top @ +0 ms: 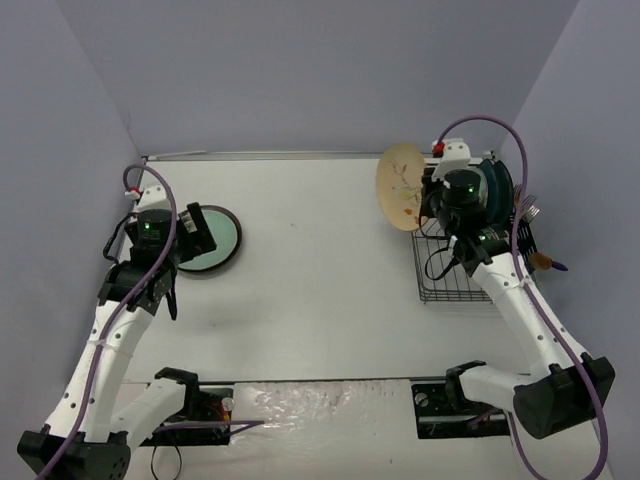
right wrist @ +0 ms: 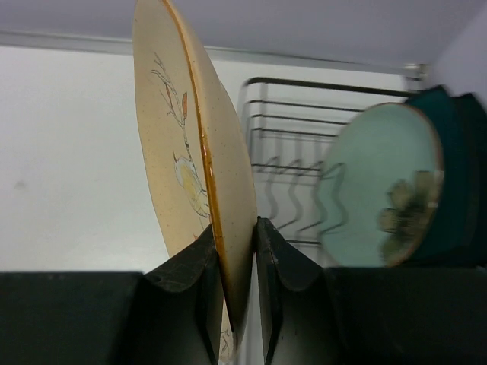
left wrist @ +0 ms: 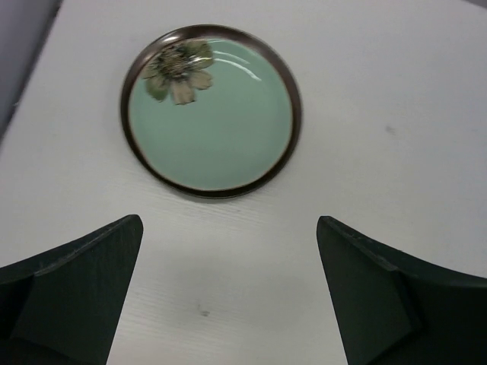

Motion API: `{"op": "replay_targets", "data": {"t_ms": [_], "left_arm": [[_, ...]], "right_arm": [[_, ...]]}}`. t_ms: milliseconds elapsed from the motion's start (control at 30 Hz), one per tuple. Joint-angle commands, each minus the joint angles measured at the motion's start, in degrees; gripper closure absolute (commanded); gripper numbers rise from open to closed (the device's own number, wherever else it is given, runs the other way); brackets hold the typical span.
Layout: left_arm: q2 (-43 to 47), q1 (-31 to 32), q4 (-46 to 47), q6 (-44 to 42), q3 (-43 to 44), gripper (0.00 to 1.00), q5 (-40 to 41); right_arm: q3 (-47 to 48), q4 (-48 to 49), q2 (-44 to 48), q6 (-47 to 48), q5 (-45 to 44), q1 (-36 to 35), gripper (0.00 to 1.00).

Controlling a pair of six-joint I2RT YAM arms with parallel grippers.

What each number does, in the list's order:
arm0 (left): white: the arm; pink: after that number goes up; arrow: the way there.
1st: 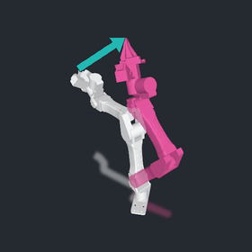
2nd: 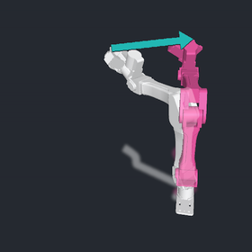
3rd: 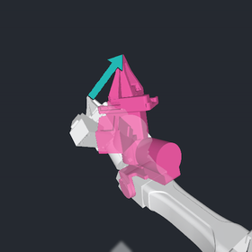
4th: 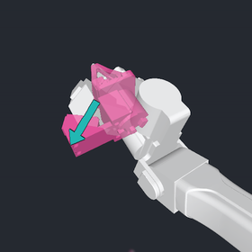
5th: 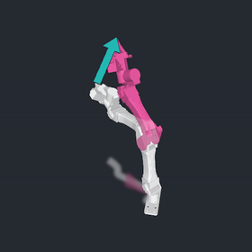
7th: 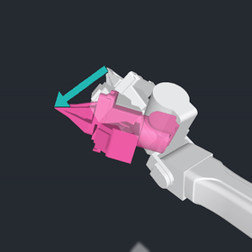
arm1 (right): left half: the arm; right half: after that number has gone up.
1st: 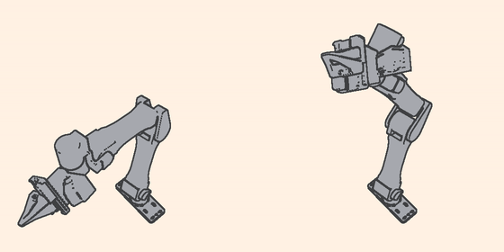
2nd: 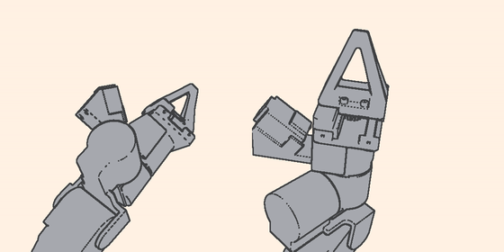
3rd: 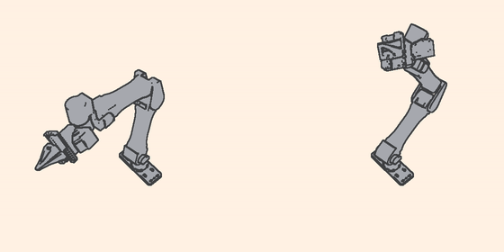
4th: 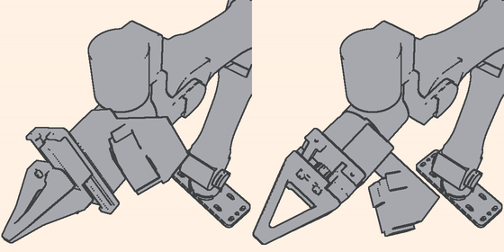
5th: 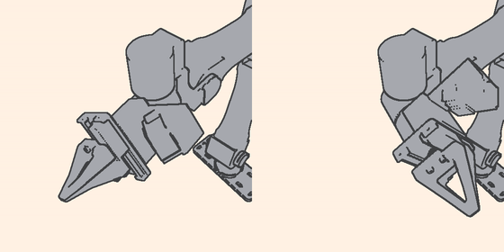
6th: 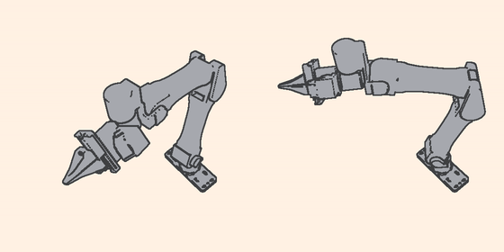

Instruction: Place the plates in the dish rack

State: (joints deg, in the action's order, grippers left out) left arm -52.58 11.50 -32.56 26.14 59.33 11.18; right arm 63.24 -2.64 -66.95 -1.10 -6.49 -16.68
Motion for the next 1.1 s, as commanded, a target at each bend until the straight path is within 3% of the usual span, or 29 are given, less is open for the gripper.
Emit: {"op": "replay_targets", "data": {"t_ms": [0, 233, 667, 1067], "left_arm": [[1.43, -5.26, -2.51, -7.3, -1.86, 0.03, 2.25], [2.4, -6.83, -0.48, -7.15, -6.69, 0.03, 2.36], [3.45, -6.93, -0.83, -7.49, -7.48, 0.03, 3.77], [2.83, -7.81, -0.71, -7.46, -7.48, 0.03, 3.5]], "right_arm": [[6.67, 9.27, 0.35, 6.55, -15.49, 5.64, 1.0], [5.69, 18.21, -3.86, 14.5, -25.28, 7.61, 1.0], [2.93, 25.51, -14.11, 14.91, -21.74, 11.82, 1.0], [0.18, 26.02, -18.7, 12.97, -13.78, 13.34, 1.0]]}}
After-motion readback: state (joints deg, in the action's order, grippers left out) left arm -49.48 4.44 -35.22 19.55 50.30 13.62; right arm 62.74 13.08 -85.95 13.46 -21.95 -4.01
